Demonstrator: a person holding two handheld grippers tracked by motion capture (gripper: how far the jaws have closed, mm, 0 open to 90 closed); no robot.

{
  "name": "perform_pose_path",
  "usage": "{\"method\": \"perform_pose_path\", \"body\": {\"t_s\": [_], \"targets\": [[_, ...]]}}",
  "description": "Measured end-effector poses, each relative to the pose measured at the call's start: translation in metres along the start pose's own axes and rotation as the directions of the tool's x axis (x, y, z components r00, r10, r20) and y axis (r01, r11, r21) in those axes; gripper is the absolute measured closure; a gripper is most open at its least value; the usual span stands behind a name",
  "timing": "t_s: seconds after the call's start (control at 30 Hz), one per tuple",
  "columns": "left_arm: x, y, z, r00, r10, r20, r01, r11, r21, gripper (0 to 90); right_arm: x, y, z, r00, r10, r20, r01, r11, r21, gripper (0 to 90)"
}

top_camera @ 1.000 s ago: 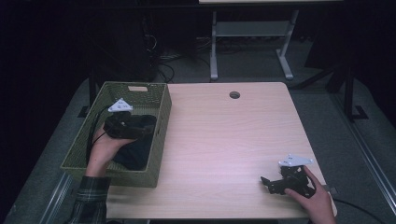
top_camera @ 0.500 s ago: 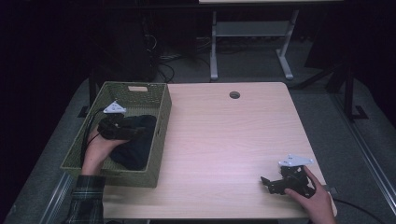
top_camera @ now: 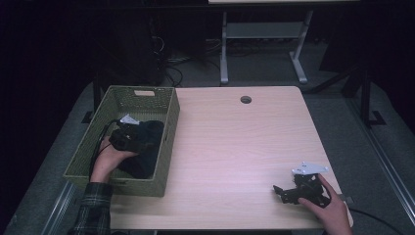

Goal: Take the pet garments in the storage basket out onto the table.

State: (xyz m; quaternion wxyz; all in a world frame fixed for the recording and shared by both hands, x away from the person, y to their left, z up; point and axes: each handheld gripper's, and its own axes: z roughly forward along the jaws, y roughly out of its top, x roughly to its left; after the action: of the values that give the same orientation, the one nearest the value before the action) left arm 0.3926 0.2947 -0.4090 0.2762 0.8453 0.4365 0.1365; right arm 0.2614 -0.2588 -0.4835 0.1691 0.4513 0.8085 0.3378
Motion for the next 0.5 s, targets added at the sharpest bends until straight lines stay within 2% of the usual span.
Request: {"method": "perform_pose_path", "body": {"t_s": [0.13, 0.3, 0.43, 0.5], "targets": [[-0.001, -0.002, 0.008, 1.0, 0.006, -0.005, -0.006, 0.9985, 0.055, 14.1, 0.0, 0.0, 0.0, 1.0, 0.0, 0.0, 0.0, 1.0, 0.0, 0.0], [-0.004, -0.004, 0.019, 0.9994, 0.015, -0.031, -0.011, 0.9941, 0.107, 14.1, 0.0, 0.0, 0.0, 1.0, 0.0, 0.0, 0.0, 1.0, 0.0, 0.0], [-0.004, -0.005, 0.023, 0.9994, 0.02, -0.028, -0.016, 0.9897, 0.142, 14.3, 0.0, 0.0, 0.0, 1.0, 0.0, 0.0, 0.0, 1.0, 0.0, 0.0], [-0.004, -0.005, 0.024, 0.9993, 0.022, -0.031, -0.016, 0.986, 0.166, 17.7, 0.0, 0.0, 0.0, 1.0, 0.0, 0.0, 0.0, 1.0, 0.0, 0.0]]}}
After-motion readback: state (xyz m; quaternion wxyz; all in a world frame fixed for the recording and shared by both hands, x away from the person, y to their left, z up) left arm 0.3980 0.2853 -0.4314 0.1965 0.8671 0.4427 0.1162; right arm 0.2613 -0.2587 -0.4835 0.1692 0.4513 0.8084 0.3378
